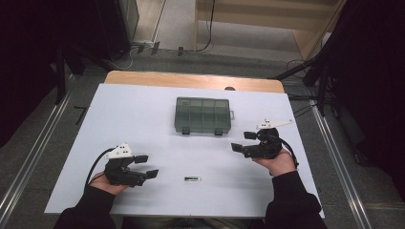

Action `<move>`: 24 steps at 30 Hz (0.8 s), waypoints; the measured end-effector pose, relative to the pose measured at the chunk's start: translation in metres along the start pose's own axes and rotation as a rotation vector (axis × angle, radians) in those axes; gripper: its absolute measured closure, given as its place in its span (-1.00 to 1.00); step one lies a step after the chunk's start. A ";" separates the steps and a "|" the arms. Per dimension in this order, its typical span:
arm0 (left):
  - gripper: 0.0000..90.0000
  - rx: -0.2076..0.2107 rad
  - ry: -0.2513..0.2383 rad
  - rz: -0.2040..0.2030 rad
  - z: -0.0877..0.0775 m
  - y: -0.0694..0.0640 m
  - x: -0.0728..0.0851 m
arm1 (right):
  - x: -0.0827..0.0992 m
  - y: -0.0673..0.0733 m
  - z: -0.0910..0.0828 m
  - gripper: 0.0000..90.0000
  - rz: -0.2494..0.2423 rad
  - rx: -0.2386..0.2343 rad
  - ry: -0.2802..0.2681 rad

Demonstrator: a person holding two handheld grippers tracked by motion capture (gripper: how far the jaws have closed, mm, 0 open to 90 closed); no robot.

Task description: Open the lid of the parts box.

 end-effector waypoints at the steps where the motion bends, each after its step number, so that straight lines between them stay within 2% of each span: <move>1: -0.43 0.001 0.001 0.001 0.000 0.000 0.000 | -0.001 0.000 0.001 -0.54 0.003 0.001 0.000; 11: -0.42 0.002 0.006 0.002 0.001 0.000 0.001 | -0.015 -0.006 0.007 -0.53 -0.009 0.014 0.002; 19: -0.42 0.000 0.006 0.003 0.000 0.000 0.000 | -0.025 -0.015 0.012 -0.46 0.025 0.023 -0.003; 24: -0.42 0.002 0.005 0.003 0.001 0.000 0.001 | -0.029 -0.021 0.020 -0.42 0.022 0.040 -0.005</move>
Point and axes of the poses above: each handheld gripper's, and its own axes: z roughly forward along the jaws, x roughly out of its underside, y roughly to its left, the point moved 4 cm from there along z, roughly forward along the jaws, and after that the axes turned 9 degrees about x, right-handed, at the moved point
